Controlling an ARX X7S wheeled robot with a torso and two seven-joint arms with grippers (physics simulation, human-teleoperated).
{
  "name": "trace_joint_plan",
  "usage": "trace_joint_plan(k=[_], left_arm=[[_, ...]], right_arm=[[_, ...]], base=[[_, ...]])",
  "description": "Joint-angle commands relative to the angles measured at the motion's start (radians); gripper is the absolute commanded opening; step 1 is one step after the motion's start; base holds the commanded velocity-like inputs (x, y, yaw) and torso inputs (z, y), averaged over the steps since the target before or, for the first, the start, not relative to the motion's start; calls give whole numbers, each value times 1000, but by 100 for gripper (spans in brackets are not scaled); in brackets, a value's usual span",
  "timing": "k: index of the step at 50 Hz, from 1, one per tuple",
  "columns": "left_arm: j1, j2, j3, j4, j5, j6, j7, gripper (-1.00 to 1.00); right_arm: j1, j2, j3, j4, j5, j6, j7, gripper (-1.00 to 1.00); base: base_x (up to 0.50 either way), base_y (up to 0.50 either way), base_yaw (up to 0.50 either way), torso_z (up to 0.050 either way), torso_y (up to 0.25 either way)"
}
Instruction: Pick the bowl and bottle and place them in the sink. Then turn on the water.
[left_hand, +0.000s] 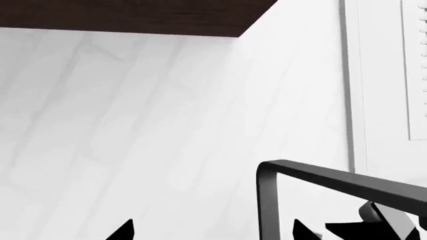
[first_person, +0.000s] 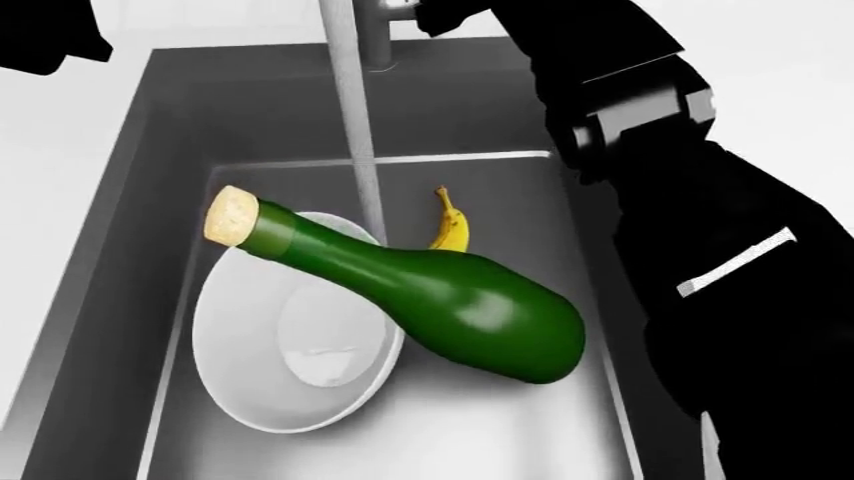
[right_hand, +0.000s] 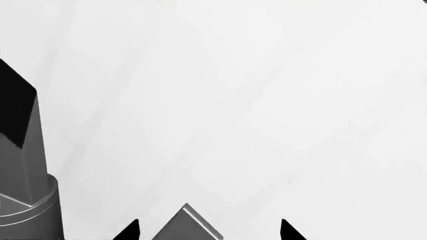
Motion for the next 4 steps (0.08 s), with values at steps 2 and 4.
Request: trace_joint_plan(k=[2, 4], left_arm=[[-6, 2, -4, 2, -4, -8, -4, 100], [-9, 2, -7, 4, -9, -8, -6, 100]], right_arm=[[13, 2, 339, 52, -341, -37, 59, 100], [29, 3, 376, 52, -386, -34, 40, 100]], base=[[7, 13, -7, 0, 0], [7, 11, -9, 0, 0]])
